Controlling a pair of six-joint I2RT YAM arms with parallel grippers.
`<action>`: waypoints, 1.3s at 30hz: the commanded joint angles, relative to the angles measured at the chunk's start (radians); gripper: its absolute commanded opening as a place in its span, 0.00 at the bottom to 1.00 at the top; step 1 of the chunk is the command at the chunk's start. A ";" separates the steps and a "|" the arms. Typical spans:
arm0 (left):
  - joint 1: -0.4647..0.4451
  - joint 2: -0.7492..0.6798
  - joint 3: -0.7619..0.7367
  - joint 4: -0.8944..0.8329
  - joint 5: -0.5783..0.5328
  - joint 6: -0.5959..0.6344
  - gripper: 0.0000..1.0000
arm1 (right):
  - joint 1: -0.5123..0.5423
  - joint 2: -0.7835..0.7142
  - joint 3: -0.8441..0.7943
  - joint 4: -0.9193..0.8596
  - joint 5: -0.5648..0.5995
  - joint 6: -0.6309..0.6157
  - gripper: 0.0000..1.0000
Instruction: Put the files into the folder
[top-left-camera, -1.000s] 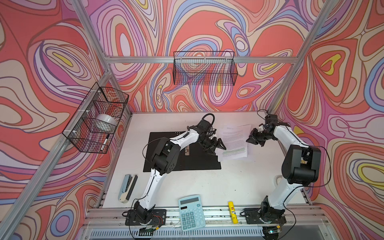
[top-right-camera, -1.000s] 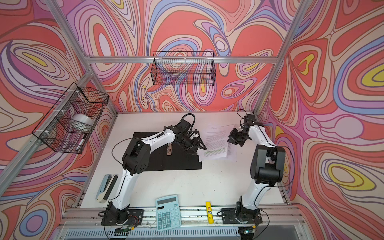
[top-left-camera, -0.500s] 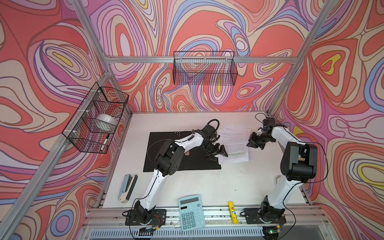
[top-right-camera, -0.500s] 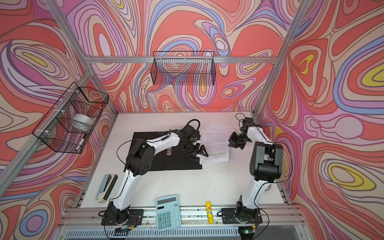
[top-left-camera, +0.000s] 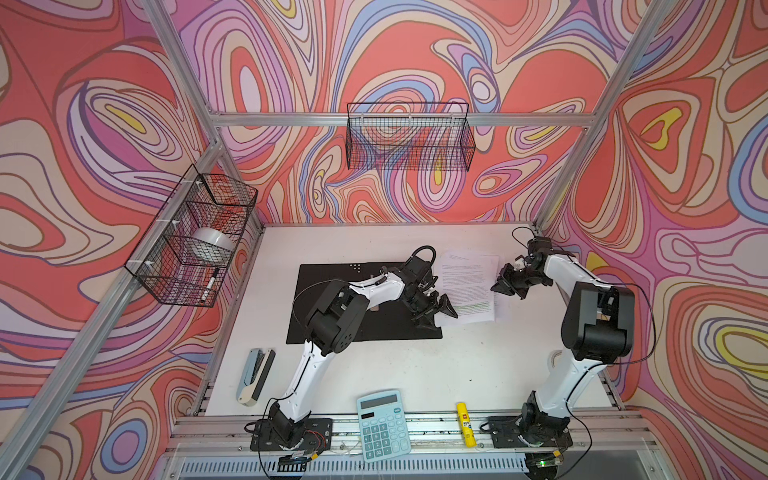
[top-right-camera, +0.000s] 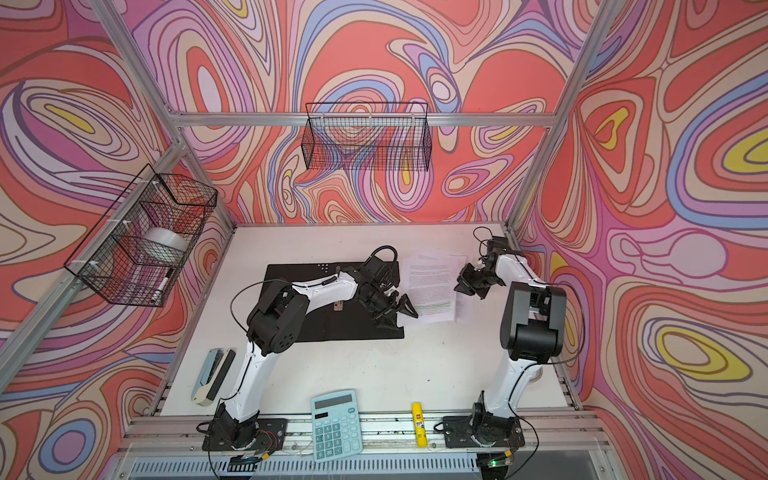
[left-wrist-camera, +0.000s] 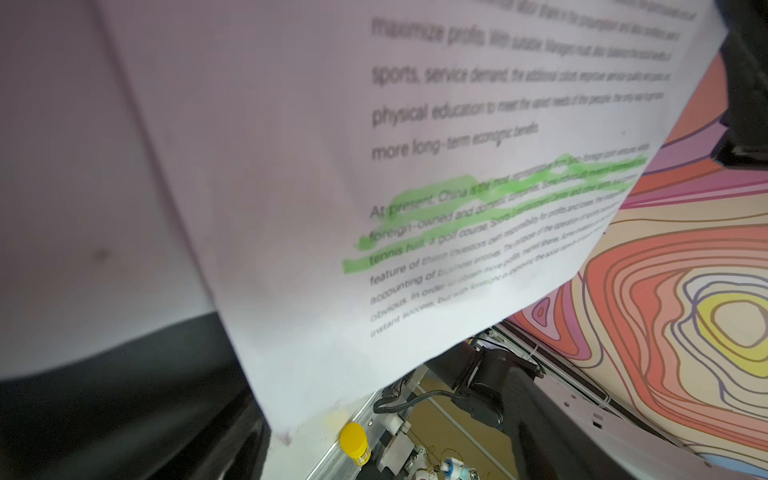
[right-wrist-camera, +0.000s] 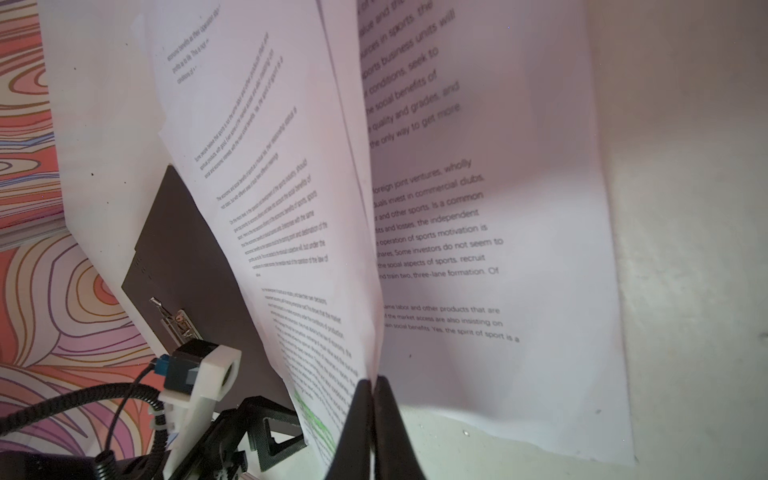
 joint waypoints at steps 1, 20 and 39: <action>-0.010 0.001 -0.004 0.074 0.034 -0.066 0.83 | -0.011 0.013 -0.013 0.015 -0.019 0.006 0.00; -0.010 -0.056 -0.007 0.078 0.015 -0.087 0.41 | -0.030 0.026 -0.035 0.012 0.015 -0.022 0.00; -0.008 -0.102 0.026 0.040 -0.005 -0.041 0.00 | -0.031 0.015 -0.034 -0.006 0.133 -0.039 0.44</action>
